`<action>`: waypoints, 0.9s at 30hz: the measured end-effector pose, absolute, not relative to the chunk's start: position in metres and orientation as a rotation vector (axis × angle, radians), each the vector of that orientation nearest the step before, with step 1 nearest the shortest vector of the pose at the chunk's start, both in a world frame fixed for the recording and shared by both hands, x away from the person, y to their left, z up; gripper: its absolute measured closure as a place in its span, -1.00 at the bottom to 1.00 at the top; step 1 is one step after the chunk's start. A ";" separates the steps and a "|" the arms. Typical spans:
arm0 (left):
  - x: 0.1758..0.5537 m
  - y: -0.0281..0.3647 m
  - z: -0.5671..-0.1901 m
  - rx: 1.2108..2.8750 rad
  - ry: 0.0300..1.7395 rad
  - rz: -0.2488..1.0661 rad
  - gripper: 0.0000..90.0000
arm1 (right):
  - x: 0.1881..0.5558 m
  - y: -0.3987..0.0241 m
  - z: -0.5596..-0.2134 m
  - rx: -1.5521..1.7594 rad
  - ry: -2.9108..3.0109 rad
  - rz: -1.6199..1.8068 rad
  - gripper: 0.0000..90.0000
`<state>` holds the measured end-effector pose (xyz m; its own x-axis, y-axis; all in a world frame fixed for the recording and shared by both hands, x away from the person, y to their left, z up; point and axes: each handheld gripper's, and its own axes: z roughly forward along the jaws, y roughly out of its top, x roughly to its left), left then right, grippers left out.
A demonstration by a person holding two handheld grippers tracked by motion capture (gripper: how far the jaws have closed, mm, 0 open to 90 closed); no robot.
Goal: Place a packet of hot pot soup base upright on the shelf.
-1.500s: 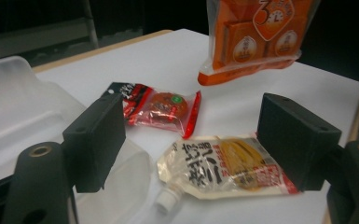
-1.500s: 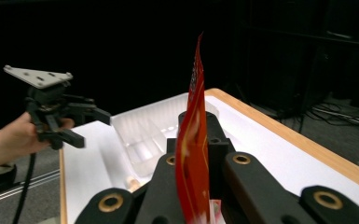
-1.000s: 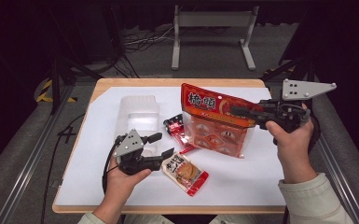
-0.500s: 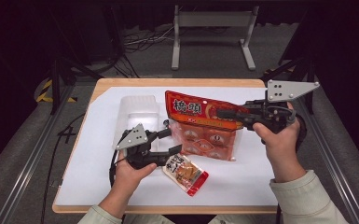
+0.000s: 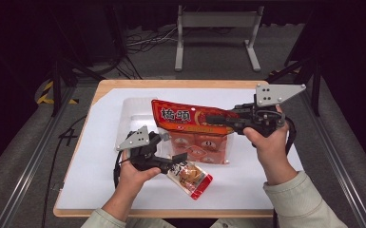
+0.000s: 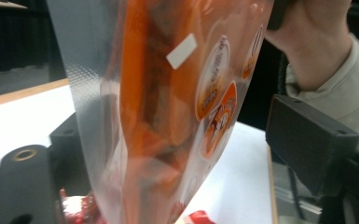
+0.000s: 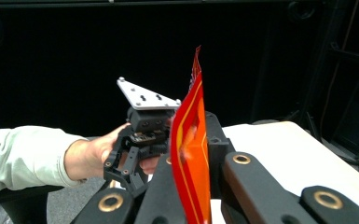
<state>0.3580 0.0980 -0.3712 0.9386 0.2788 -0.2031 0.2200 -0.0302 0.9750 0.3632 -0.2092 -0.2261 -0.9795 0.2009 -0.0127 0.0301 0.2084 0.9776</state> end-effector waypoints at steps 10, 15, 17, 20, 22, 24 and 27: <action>0.356 0.100 -0.377 1.587 0.334 0.076 -0.32 | 0.367 -0.194 -0.232 0.172 2.348 1.927 1.00; 0.355 0.099 -0.381 1.539 0.306 0.088 -0.20 | 0.367 -0.192 -0.234 0.164 2.343 1.948 1.00; 0.355 0.099 -0.382 1.511 0.291 0.095 -0.17 | 0.367 -0.191 -0.236 0.165 2.338 1.967 1.00; 0.352 0.097 -0.384 1.465 0.266 0.112 -0.03 | 0.367 -0.192 -0.237 0.171 2.327 1.981 1.00; 0.350 0.095 -0.383 1.456 0.249 0.125 0.00 | 0.368 -0.194 -0.238 0.171 2.320 1.984 1.00; 0.348 0.094 -0.382 1.452 0.237 0.119 0.04 | 0.368 -0.195 -0.238 0.176 2.319 1.986 1.00; 0.347 0.091 -0.382 1.468 0.228 0.106 0.16 | 0.369 -0.198 -0.240 0.189 2.311 1.993 1.00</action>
<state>0.3468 0.0909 -0.3815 0.9739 0.2094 -0.0881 0.0677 0.1027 0.9924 0.3686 -0.1982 -0.2403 -0.9888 0.1480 0.0170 0.0385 0.1443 0.9888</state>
